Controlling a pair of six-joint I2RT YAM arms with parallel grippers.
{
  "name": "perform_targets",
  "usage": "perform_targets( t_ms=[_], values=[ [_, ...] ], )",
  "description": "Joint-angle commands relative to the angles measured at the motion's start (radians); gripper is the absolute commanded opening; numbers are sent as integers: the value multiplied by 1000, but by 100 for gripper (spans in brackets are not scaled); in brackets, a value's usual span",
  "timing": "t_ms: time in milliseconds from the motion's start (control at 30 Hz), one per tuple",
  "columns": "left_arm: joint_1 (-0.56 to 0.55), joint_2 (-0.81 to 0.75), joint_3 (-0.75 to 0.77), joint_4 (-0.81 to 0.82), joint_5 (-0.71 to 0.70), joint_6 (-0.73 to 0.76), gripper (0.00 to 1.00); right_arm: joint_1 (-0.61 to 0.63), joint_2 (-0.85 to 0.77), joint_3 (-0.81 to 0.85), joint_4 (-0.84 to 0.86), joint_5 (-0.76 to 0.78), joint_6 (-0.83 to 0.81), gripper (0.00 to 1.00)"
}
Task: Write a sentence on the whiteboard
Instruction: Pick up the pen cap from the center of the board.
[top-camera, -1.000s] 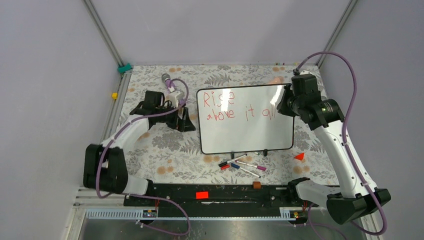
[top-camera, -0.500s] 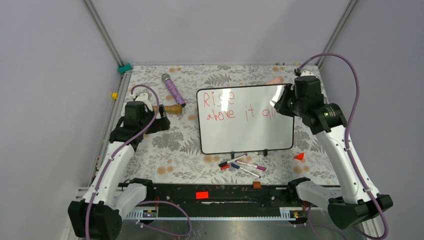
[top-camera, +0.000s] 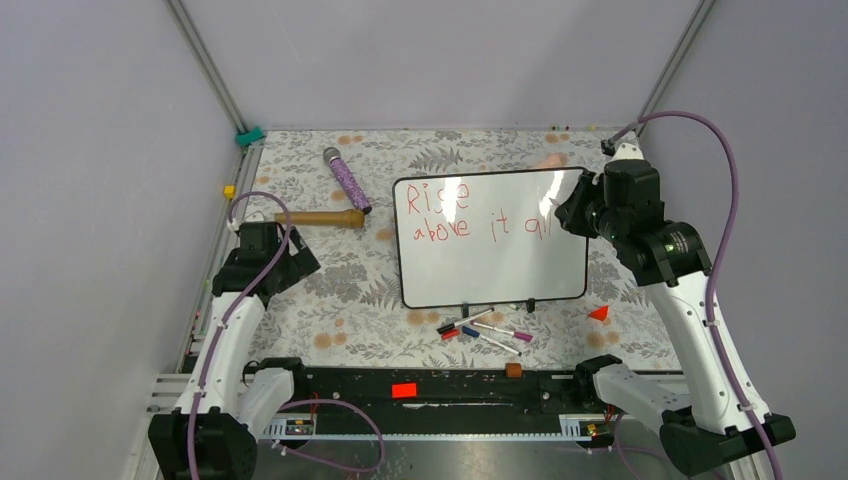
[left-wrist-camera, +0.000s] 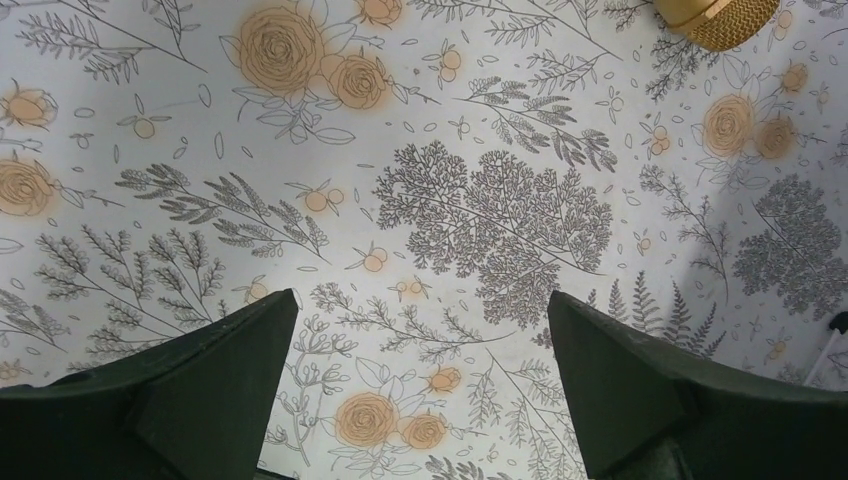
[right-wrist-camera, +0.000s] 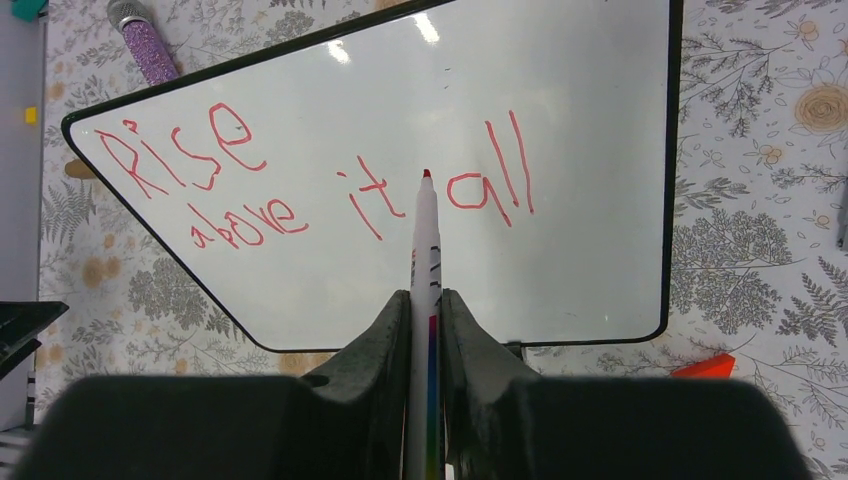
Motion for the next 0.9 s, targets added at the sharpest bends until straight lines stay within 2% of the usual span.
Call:
perform_targets(
  t_ms=[0, 200, 300, 400, 567, 633, 700, 800, 867],
  values=[
    [5, -23, -25, 23, 46, -99, 99, -5, -18, 27, 5, -19, -7, 0],
    [-26, -58, -58, 30, 140, -249, 95, -5, -47, -20, 6, -64, 25, 0],
    [-119, -118, -83, 20, 131, -366, 94, -4, -57, -54, 9, -83, 50, 0],
    [-229, -195, -129, 2, 126, -568, 89, -4, -69, -83, 22, -127, 73, 0],
    [-506, -264, -211, -60, 72, -983, 85, 19, -74, -105, 27, -138, 95, 0],
    [-647, -248, -208, -93, 31, -1132, 84, 46, -81, -115, 32, -136, 94, 0],
    [-798, -185, -177, -97, -24, -1251, 80, 76, -92, -130, 36, -125, 82, 0],
    [-1020, -19, -62, -98, -140, -1333, 80, 107, -112, -152, 39, -95, 49, 0],
    [-1103, 108, 48, -87, -173, -1231, 80, 112, -130, -167, 38, -91, 36, 0]
  ],
)
